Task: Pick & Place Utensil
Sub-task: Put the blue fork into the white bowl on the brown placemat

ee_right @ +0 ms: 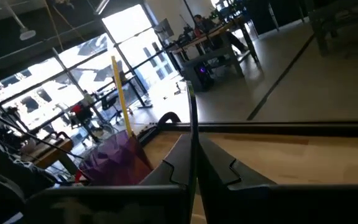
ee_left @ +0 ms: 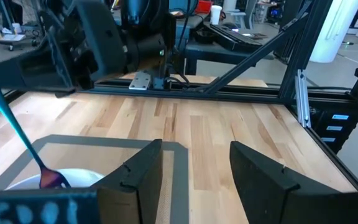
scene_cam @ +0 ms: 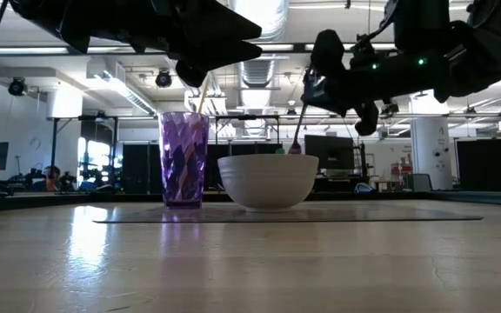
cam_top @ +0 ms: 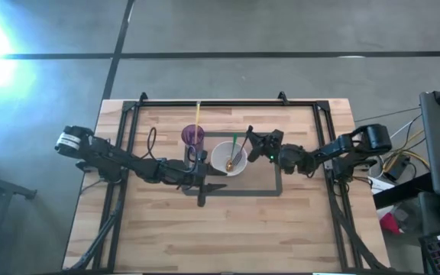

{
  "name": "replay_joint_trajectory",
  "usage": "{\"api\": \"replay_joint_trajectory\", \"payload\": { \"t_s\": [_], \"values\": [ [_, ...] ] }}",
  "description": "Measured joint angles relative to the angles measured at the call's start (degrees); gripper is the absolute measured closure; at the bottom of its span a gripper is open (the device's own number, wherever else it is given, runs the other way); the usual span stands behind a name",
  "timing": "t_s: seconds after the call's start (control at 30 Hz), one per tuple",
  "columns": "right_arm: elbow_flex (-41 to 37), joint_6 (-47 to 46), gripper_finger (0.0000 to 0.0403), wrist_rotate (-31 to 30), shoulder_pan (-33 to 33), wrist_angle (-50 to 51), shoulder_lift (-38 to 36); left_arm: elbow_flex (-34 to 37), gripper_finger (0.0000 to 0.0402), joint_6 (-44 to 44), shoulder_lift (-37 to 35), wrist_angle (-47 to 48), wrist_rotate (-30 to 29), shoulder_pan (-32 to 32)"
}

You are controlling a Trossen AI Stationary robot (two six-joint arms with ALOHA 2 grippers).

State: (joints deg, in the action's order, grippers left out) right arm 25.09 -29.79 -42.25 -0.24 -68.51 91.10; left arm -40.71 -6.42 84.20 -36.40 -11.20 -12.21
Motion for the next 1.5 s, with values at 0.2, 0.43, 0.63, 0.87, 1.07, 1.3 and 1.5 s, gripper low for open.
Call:
{"api": "replay_joint_trajectory", "payload": {
  "t_s": [0.2, 0.43, 0.63, 0.87, 1.07, 1.3, 1.5],
  "values": [
    [-0.1, -5.4, 0.0394, -1.6, -0.2, -0.3, 3.0, 0.0, 0.0223, 0.0, 0.0, 0.0, 0.0, 0.0],
    [-0.2, -10.7, 0.0394, -3.0, -0.2, -1.3, 6.5, 0.0, 0.0223, 0.0, 0.0, 0.0, 0.0, 0.0],
    [-0.2, -14.0, 0.0394, -4.6, -0.2, -1.5, 8.3, 0.0, 0.0223, 0.0, 0.0, 0.0, 0.0, 0.0],
    [0.5, -17.1, 0.0394, -6.2, -0.2, -1.3, 10.2, 0.0, 0.0223, 0.0, 0.0, 0.0, 0.0, 0.0],
    [1.0, -20.7, 0.0394, -7.5, -0.2, -1.3, 12.6, 0.0, 0.0223, 0.0, 0.0, 0.1, 0.0, 0.0],
    [0.9, -21.0, 0.0394, -7.8, -0.2, -1.3, 13.8, 0.0, 0.0223, 0.0, 0.0, 0.1, 0.0, 0.0],
    [0.9, -17.0, 0.0394, -7.6, -0.2, -1.4, 13.2, 0.0, 0.0223, 0.0, 0.0, 0.1, 0.0, 0.0]
  ]
}}
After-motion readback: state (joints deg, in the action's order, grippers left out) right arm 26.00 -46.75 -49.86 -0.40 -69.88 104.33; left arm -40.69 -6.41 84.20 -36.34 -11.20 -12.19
